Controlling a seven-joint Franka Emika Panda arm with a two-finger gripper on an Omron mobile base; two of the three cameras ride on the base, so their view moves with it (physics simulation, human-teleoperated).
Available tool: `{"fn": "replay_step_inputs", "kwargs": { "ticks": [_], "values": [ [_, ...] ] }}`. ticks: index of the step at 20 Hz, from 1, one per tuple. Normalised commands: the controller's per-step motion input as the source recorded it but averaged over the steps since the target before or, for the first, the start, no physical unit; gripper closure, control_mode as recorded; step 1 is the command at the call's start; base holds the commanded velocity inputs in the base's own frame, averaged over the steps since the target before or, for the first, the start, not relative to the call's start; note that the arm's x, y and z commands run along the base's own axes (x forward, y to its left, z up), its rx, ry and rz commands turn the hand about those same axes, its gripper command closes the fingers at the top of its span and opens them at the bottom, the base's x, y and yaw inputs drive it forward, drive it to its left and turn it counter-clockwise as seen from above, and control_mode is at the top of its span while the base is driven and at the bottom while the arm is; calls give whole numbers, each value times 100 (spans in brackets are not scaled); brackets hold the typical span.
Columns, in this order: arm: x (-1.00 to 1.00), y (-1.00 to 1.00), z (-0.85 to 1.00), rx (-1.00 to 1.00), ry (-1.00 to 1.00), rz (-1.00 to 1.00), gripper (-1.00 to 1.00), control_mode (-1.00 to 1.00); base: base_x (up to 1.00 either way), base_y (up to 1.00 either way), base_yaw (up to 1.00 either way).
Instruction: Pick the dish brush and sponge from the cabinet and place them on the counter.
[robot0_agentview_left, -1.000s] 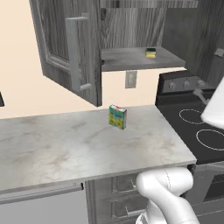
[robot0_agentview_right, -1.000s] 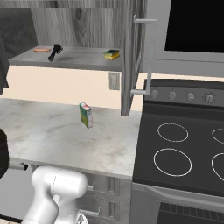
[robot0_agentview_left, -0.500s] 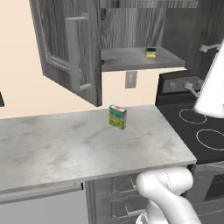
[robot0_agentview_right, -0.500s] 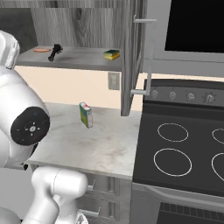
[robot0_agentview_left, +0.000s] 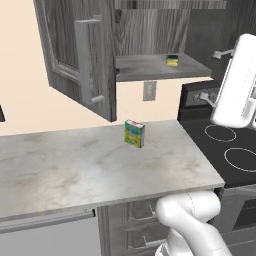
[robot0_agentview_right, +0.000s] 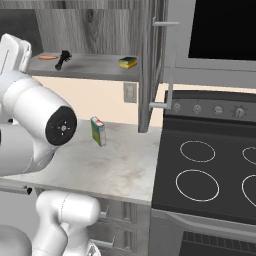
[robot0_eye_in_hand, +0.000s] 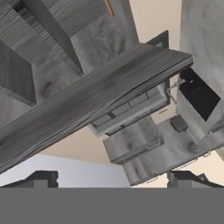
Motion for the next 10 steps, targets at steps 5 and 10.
{"fn": "replay_step_inputs", "kwargs": {
  "ticks": [5,10],
  "values": [
    [30,26,-4,-2,0,4,-100,-100,0,0,0],
    [35,18,-1,-1,0,1,-100,-100,0,0,0]
  ]
}}
